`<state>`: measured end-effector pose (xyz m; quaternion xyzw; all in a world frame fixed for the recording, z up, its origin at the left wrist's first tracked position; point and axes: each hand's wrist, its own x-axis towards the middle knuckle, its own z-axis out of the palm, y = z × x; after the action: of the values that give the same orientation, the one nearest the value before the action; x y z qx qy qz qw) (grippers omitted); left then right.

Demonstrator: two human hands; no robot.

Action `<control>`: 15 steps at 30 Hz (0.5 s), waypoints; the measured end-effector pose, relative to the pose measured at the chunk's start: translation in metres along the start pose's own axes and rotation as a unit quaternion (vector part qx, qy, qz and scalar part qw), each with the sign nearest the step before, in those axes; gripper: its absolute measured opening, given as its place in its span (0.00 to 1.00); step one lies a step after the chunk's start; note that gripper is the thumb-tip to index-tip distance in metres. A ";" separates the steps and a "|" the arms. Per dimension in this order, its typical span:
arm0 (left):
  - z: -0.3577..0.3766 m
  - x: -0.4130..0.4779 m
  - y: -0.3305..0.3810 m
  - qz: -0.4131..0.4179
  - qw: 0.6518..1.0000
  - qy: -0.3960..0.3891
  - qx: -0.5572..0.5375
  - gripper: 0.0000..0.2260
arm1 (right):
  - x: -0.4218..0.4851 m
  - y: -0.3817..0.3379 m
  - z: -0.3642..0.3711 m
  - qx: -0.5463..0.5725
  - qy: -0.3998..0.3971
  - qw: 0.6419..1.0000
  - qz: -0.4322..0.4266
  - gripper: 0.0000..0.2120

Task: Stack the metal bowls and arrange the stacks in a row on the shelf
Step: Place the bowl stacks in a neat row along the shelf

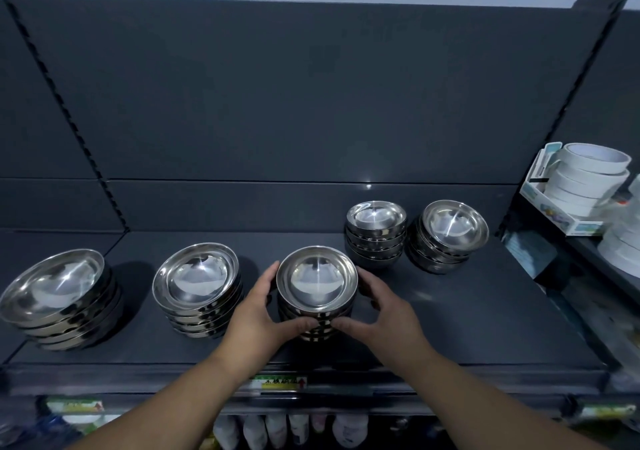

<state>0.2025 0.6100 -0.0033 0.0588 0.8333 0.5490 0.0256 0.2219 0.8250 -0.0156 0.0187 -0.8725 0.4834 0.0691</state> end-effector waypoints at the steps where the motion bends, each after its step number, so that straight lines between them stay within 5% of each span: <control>1: -0.001 0.000 0.000 0.001 1.000 -0.004 -0.002 0.49 | -0.001 0.000 0.001 0.000 0.002 1.000 0.001 0.42; 15: -0.001 0.001 -0.001 -0.002 1.000 -0.023 -0.019 0.51 | -0.003 0.000 0.000 -0.012 0.003 1.000 0.004 0.45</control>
<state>0.2018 0.6090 -0.0042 0.0693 0.8222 0.5630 0.0473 0.2253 0.8246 -0.0159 0.0127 -0.8780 0.4735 0.0694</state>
